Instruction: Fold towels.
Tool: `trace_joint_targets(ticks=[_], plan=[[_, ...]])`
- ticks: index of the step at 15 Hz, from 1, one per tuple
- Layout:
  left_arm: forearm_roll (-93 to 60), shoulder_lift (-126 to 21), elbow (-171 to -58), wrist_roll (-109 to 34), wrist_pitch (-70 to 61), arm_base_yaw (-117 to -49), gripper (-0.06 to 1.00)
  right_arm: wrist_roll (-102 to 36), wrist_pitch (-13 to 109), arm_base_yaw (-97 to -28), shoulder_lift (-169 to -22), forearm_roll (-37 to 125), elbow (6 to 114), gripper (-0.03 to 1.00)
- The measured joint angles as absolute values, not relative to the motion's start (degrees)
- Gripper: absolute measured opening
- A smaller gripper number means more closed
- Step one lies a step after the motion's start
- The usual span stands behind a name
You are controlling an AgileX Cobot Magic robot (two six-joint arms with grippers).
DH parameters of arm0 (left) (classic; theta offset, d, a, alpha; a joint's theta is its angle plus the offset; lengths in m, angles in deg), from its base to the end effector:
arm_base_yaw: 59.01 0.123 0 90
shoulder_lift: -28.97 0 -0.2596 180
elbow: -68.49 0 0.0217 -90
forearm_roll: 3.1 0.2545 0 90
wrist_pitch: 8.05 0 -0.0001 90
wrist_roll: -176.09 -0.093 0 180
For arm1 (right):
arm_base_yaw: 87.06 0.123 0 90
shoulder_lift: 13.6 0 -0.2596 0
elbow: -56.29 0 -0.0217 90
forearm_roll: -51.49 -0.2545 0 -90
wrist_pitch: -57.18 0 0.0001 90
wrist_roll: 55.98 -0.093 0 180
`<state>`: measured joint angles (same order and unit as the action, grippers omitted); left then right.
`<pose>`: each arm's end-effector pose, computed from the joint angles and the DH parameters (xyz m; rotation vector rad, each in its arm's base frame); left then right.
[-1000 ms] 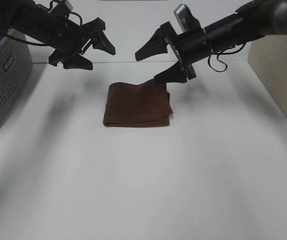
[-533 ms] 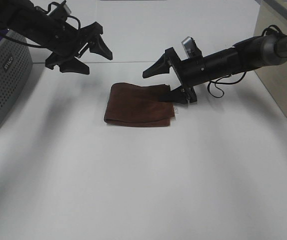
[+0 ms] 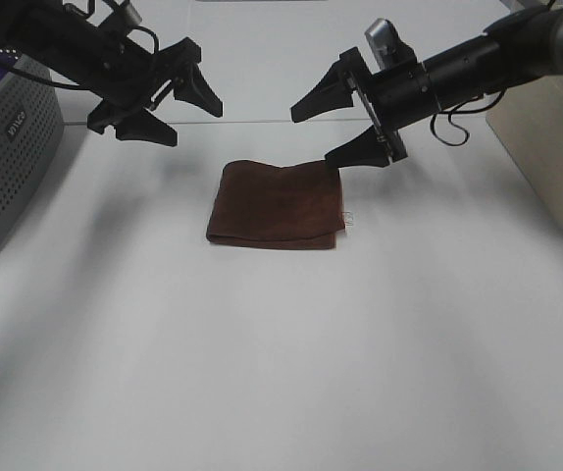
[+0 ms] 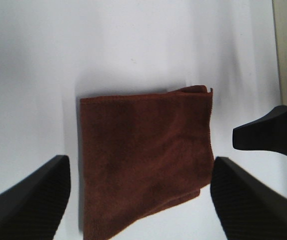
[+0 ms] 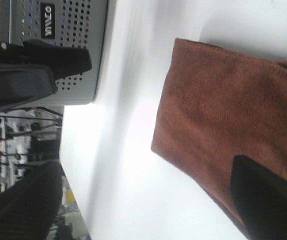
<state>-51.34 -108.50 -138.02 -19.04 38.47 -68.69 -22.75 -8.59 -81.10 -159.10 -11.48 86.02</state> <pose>0.4650 -0.1304 0.1628 -0.0575 2.5823 -0.9445 0.4597 0.1240 0.1277 -0.2306 2.5928 1.3674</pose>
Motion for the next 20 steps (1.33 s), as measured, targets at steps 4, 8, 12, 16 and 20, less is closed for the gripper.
trace_joint_targets(ticks=[4,8,12,16,20], plan=[[-47.9,-100.77,-138.02,-19.33,43.51,-68.64,0.74,-30.31,-11.4,-81.1,-150.79,6.11,86.02,0.86],[-37.48,-92.29,-138.02,-15.66,49.02,-68.64,0.74,-37.19,-11.74,-81.1,-142.31,16.83,86.02,0.86],[-13.81,-78.37,-138.02,-2.31,60.88,-68.64,0.74,-46.3,-12.03,-79.84,-128.27,32.52,85.96,0.86],[-7.34,-65.3,-132.35,0.78,61.28,-68.64,0.74,-47.67,-12.03,-79.79,-116.41,35.33,79.71,0.86],[-6.36,-47.94,-114.36,1.7,61.56,-68.64,0.74,-48.13,-12.09,-79.79,-101.63,39.29,61.09,0.86]])
